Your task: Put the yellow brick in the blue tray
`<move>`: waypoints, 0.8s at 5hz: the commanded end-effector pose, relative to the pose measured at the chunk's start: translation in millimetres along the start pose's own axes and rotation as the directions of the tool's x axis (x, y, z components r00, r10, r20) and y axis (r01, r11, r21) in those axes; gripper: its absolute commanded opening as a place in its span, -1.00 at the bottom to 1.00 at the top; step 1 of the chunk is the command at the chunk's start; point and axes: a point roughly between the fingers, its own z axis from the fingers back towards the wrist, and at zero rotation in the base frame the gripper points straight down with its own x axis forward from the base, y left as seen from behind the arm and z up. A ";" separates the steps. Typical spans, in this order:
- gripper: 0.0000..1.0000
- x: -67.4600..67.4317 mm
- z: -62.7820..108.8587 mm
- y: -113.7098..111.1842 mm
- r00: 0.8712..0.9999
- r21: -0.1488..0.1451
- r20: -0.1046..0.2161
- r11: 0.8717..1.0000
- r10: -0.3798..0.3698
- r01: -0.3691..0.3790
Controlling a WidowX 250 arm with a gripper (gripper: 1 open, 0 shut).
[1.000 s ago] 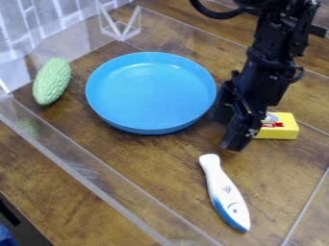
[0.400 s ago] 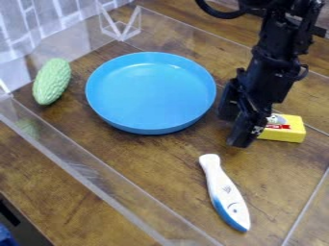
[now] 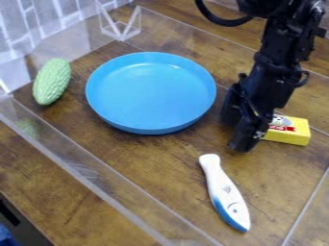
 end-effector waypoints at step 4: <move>-1.00 17.1 17.6 -5.5 0.997 0.024 0.067 0.999 -0.028 0.026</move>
